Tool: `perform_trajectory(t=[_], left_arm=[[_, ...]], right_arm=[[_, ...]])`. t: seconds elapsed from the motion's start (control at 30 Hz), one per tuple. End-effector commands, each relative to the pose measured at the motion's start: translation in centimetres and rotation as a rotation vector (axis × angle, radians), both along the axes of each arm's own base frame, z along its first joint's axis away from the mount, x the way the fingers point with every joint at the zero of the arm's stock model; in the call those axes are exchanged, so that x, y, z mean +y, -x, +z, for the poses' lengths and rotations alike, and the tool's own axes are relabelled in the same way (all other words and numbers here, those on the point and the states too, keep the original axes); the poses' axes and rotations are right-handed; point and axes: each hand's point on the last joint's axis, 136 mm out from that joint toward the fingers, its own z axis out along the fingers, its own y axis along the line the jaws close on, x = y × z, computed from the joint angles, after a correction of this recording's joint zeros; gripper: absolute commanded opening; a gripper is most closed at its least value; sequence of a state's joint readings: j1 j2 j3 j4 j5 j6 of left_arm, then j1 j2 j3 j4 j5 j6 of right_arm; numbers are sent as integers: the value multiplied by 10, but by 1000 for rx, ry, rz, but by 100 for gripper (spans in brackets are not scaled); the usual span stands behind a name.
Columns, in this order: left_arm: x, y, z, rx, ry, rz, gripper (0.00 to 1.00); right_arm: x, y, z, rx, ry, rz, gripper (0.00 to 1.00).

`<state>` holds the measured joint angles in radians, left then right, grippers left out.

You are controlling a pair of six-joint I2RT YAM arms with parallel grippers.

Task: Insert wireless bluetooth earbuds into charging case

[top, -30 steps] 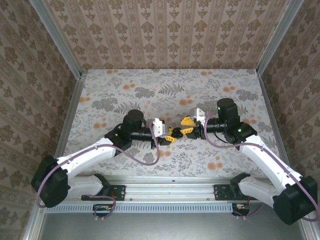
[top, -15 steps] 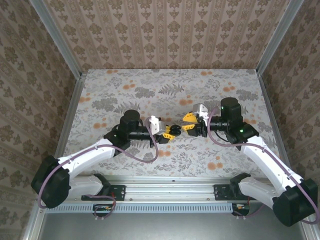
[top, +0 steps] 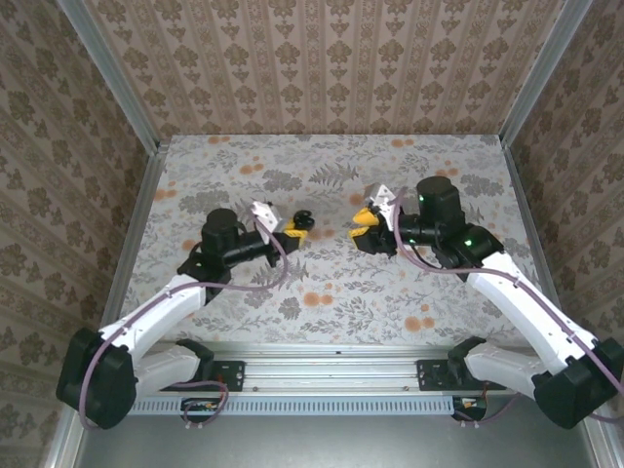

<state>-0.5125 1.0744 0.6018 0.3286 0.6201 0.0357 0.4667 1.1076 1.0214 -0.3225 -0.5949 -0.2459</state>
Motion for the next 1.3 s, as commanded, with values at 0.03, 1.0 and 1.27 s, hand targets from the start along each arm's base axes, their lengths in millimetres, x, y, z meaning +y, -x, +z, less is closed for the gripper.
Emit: perform_trajectory(t=[0.03, 1.0, 1.27], left_arm=[[52, -34, -6, 120, 24, 265, 6], [229, -60, -63, 407, -45, 907, 5], [237, -59, -66, 421, -62, 931, 5]], right_arm=[[2, -17, -22, 126, 108, -127, 43], [218, -108, -170, 204, 300, 69, 44], [242, -129, -217, 200, 322, 97, 48]])
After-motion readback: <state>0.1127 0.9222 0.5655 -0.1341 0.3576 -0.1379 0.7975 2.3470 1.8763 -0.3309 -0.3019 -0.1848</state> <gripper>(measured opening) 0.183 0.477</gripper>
